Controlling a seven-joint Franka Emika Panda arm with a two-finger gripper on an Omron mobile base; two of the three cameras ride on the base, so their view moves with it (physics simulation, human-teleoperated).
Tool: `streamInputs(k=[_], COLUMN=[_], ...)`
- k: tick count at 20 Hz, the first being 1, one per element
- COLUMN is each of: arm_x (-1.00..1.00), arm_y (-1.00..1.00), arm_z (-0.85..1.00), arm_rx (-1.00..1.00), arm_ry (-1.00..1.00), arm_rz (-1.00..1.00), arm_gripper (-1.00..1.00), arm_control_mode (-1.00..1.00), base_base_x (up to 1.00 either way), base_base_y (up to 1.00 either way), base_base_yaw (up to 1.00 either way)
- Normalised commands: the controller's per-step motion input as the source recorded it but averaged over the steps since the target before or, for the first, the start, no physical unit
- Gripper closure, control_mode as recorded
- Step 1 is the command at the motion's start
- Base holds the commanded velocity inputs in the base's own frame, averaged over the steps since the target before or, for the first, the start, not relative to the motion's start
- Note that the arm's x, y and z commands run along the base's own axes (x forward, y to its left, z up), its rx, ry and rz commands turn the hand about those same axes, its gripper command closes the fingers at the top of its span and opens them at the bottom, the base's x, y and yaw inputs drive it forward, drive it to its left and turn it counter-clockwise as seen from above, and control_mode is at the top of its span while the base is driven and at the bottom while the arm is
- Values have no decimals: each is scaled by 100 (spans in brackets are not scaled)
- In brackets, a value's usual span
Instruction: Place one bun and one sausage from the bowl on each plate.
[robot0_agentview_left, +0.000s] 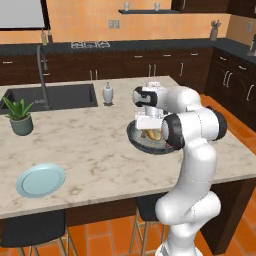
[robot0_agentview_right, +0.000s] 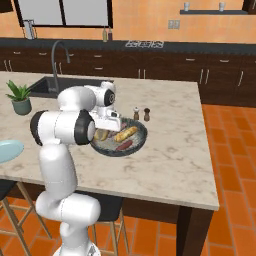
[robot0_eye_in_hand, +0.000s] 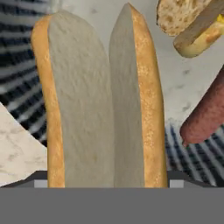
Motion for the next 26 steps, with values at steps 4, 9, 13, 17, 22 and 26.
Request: streamInputs(k=[4, 9, 13, 17, 22, 26], arm_x=[-100, -100, -100, -100, -70, 0], arm_y=[5, 16, 12, 5, 0, 0], arm_z=[94, 65, 45, 4, -10, 0], arm_rx=[-8, -5, 0, 0, 0, 0], arm_ry=[-32, -37, -26, 2, 15, 0], arm_rz=[6, 2, 3, 1, 4, 0], arm_gripper=[100, 100, 100, 100, 100, 100], arm_control_mode=[-100, -100, -100, -100, -100, -100], base_base_x=[0, 0, 0, 0, 0, 0], base_base_y=[0, 0, 0, 0, 0, 0], base_base_yaw=[0, 0, 0, 0, 0, 0])
